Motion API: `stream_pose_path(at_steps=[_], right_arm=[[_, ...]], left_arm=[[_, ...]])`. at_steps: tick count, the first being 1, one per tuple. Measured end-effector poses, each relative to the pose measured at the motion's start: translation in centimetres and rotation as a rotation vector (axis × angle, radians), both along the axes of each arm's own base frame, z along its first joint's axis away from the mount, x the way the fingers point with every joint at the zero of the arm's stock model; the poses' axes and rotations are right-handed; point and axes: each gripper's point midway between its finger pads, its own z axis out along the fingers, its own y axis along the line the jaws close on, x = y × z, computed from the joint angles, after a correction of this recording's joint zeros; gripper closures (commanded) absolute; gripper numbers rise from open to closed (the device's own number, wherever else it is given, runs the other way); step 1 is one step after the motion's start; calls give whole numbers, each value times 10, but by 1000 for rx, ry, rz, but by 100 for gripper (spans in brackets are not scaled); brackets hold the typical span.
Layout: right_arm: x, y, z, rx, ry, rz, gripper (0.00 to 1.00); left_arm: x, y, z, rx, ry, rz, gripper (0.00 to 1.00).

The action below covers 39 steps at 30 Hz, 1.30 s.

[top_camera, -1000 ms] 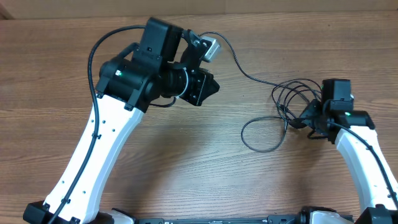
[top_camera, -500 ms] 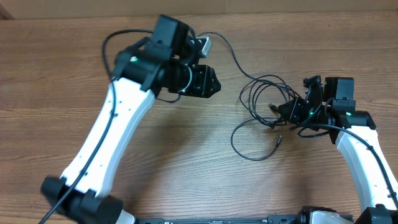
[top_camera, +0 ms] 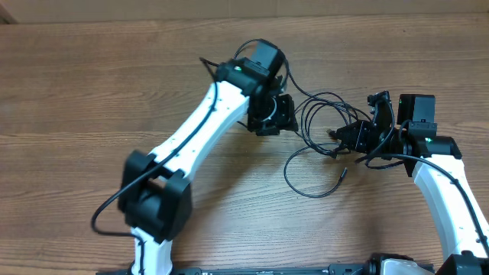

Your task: Untangle cables

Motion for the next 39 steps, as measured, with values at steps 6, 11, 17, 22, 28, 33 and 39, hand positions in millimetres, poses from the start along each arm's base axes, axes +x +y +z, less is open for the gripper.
stream_pose_path(at_steps=[6, 11, 17, 22, 28, 33, 39], right_arm=[[0, 1, 0, 4, 0, 4, 96], [-1, 2, 1, 12, 3, 8, 96], [-2, 4, 1, 21, 4, 13, 96], [-2, 4, 1, 22, 4, 13, 96], [-2, 5, 2, 27, 4, 17, 96], [-2, 5, 2, 27, 4, 17, 96], [-2, 5, 2, 27, 4, 16, 96]], left_arm=[[8, -15, -42, 22, 67, 50, 53], [19, -24, -64, 15, 79, 94, 44], [41, -38, -69, -42, 48, 169, 62], [44, -41, -70, -49, 71, 219, 72], [35, -46, -78, -29, 103, 223, 70], [23, -52, -82, 6, 104, 210, 96], [15, -55, -85, 32, 85, 171, 96]])
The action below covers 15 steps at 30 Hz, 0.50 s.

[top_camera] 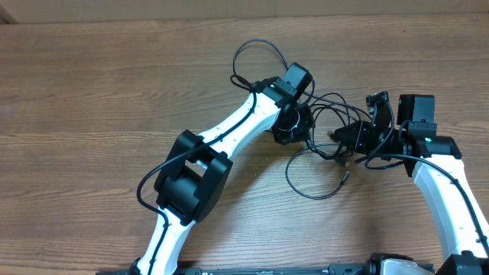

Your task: Untangle cables

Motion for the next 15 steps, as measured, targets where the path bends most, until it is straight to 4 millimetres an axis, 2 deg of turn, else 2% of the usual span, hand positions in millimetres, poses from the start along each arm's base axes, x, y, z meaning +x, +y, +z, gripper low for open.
stream_pose_path(at_steps=[5, 9, 11, 15], right_arm=[[1, -2, -2, -18, 2, -8, 96], [1, -7, -5, -55, 6, -25, 96], [1, -9, -7, -63, 12, -30, 96], [-1, -10, -9, -71, 24, -34, 96]], left_arm=[[-4, 15, -3, 34, 24, -27, 96], [9, 28, 7, 20, 5, -8, 96], [18, 34, 25, -10, -27, 8, 96], [37, 43, 86, -115, -145, 40, 96]])
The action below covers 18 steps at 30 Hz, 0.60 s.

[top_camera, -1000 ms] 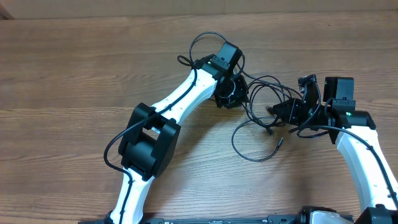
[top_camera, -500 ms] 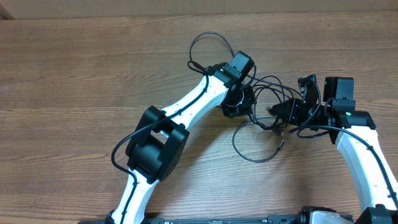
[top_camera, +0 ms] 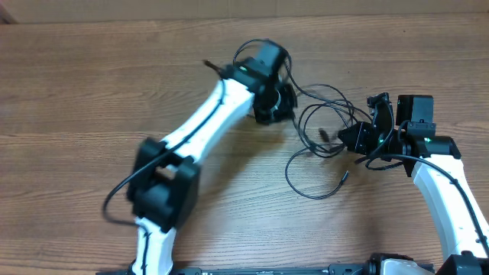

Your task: Untangle cables

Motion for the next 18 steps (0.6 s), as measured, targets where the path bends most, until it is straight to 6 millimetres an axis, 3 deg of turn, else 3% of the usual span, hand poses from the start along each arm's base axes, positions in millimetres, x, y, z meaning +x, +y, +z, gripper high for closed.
stream_pose_path(at_steps=[4, 8, 13, 18], right_arm=[[0, -4, -2, -25, 4, -14, 96], [-1, -17, -12, -87, 44, -72, 96], [-4, -37, -32, -160, 140, -188, 96], [-7, -52, -42, -205, 198, -302, 95]], left_arm=[[5, 2, 73, -125, -166, -38, 96], [-7, 0, 121, -213, -301, -156, 96], [-27, 9, 154, -280, -420, -319, 96], [-36, 43, 171, -253, -476, -355, 96]])
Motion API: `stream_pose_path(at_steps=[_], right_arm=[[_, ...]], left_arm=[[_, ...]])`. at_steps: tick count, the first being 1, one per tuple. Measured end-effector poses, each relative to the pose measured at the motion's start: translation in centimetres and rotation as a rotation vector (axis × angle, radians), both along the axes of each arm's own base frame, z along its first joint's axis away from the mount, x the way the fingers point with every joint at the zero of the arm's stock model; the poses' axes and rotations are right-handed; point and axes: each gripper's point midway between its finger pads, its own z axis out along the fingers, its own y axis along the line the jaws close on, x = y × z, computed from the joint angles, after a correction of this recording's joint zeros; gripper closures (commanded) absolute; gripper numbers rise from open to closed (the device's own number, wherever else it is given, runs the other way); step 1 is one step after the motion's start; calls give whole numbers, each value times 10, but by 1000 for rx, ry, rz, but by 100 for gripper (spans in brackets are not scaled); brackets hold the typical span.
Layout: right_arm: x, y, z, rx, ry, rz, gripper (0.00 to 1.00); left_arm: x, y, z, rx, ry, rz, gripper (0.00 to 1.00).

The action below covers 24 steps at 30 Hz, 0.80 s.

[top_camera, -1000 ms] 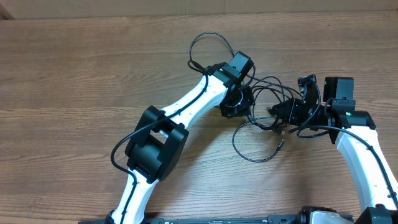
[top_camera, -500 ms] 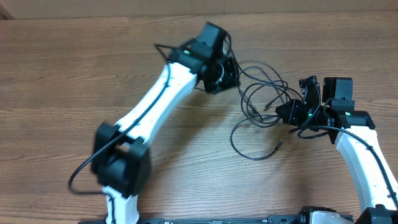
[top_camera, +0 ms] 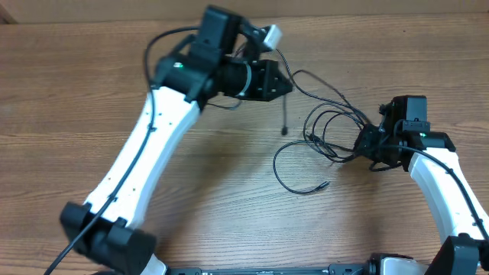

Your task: Untangle cables

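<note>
Thin black cables (top_camera: 327,122) lie in loose loops on the wooden table between my two arms. My left gripper (top_camera: 281,82) is raised at the far middle and looks shut on one black strand (top_camera: 306,79), which runs right into the tangle. A short plug end (top_camera: 283,128) hangs below that gripper. At the tangle's right edge, my right gripper (top_camera: 364,142) is shut on the bundled strands. A wide loop (top_camera: 284,177) spreads toward me and ends in a plug (top_camera: 322,185).
The wood-grain table (top_camera: 76,114) carries nothing else. The left arm's white links (top_camera: 145,153) cross the left half, with its own black wiring and a white tag (top_camera: 269,34) near the wrist. The right arm's link (top_camera: 443,191) occupies the right edge.
My left gripper has moved farther back and higher, with a strand and a dangling plug end in it. The tangle has spread out. The right gripper has shifted slightly right and toward me.
First my left gripper sat at the tangle's left edge while the right held its right side. Then the left was pushed into the loops, then drawn back to the left. Now it is raised with one strand stretched toward the right gripper's bundle.
</note>
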Motion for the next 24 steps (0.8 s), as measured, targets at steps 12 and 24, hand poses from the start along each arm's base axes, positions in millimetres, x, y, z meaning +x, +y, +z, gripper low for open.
stream_pose_path(at_steps=[12, 24], right_arm=[[-9, 3, -3, 40, 48, -53, 17], [0, 113, 52, 436, -254, 541, 0]], left_arm=[[5, 83, 49, 29, -169, 156, 96], [-31, 87, 105, -19, -453, 26, 96]])
